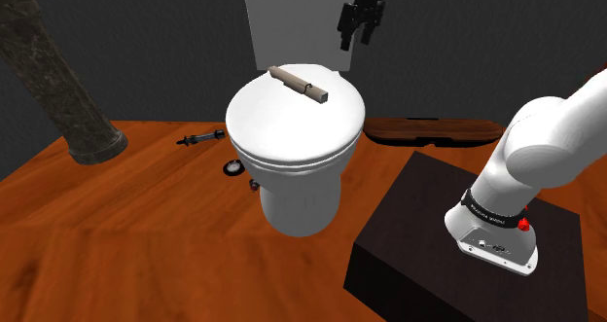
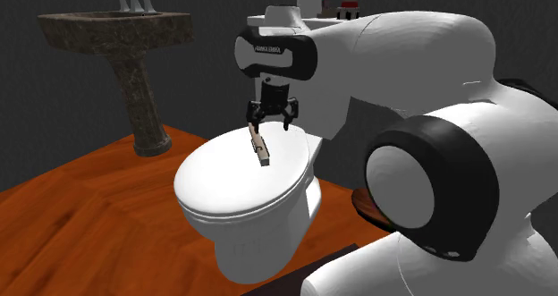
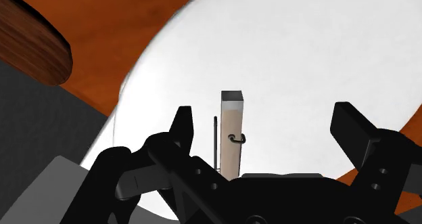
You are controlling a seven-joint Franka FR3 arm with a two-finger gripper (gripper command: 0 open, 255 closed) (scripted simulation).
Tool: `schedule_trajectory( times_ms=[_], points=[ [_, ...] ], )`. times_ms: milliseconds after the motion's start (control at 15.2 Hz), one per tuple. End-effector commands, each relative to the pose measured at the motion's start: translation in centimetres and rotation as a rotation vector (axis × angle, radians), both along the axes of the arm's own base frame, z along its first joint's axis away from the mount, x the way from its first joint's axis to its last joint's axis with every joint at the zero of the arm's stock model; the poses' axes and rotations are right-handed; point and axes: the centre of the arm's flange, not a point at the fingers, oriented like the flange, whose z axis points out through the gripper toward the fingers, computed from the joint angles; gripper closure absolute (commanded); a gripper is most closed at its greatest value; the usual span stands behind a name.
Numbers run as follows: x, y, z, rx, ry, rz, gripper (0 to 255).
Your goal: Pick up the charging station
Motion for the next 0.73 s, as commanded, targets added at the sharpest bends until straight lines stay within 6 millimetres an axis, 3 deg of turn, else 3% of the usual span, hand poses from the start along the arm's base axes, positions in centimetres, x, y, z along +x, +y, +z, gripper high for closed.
schedule_trajectory(
  times_ms=[0, 660],
  points=[
    [2.2, -0.1, -1.6, -0.005, 0.011, -0.005, 0],
    [14.4, -1.4, -8.0, -0.029, 0.06, -0.031, 0]
  ],
)
